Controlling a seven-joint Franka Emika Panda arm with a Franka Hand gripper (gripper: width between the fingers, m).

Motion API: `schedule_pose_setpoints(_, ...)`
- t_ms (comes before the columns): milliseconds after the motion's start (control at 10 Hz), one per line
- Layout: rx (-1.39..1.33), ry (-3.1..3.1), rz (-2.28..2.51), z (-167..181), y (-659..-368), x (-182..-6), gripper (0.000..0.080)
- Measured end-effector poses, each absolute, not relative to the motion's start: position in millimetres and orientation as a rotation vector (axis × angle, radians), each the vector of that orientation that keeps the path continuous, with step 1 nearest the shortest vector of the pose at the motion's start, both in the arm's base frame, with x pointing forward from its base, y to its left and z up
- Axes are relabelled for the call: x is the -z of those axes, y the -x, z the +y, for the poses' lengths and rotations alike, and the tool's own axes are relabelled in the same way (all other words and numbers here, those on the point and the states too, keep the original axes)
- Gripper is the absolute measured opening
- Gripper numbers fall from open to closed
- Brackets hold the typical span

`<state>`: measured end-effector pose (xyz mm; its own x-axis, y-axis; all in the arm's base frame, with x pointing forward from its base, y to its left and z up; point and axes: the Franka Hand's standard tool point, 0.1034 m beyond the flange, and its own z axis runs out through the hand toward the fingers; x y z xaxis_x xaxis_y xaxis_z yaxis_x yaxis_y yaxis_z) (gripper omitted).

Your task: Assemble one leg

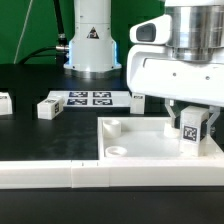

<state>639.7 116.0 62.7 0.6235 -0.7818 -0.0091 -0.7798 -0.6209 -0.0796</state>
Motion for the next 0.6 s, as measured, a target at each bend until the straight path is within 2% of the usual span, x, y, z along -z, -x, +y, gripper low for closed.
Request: schedule_pose_setpoints(600,-0.008,2.038,2.248,117.9,-636.8,-61.9,0.0291)
